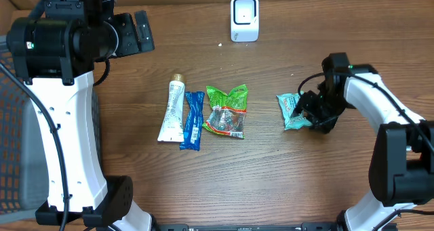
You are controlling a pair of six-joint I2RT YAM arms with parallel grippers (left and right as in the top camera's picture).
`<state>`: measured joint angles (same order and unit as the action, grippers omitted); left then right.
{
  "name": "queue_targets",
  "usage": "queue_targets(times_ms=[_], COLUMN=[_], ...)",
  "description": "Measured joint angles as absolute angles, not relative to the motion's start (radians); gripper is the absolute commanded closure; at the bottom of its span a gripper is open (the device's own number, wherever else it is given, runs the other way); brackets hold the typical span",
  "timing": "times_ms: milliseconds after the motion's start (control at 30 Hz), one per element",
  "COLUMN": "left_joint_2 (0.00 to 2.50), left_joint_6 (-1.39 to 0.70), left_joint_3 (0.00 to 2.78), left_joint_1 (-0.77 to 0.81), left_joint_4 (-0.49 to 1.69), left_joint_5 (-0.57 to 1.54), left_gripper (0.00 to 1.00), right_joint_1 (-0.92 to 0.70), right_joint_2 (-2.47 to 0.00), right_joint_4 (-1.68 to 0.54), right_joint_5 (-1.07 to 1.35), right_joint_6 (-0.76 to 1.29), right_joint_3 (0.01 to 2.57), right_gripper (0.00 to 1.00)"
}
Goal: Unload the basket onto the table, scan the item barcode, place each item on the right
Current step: 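Grasp the mint wet-wipes pack with the right gripper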
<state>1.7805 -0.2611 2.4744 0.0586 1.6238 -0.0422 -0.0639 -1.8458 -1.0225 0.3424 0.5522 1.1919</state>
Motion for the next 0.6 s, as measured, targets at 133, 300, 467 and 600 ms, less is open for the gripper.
queue_targets(times_ms=[133,300,467,600], left_joint_2=[1.781,1.781,1.781,1.781], left_joint_6=[-0.261,-0.262,-0.263,-0.263], left_joint_3=[2.474,2.474,2.474,2.474], left_joint_1=[0.059,0.059,0.059,0.059], left_joint_4=[1.624,1.623,1.624,1.624], left_joint_5=[-0.042,-0.042,-0.042,-0.042], left_gripper=[0.0,0.0,0.0,0.0], right_joint_1=[-0.064,-0.066,-0.066,-0.066], right_joint_2=[-1.846,-1.819,-1.815,-1.815], right_joint_4=[-0.846,-0.624,-0.549,-0.55], right_joint_5=[0.352,0.349,0.326,0.324], right_joint_6=[0.603,0.636,0.62,0.584], right_joint_3=[1.106,1.029,1.018,1.019], right_gripper=[0.39,0.38,0.38,0.38])
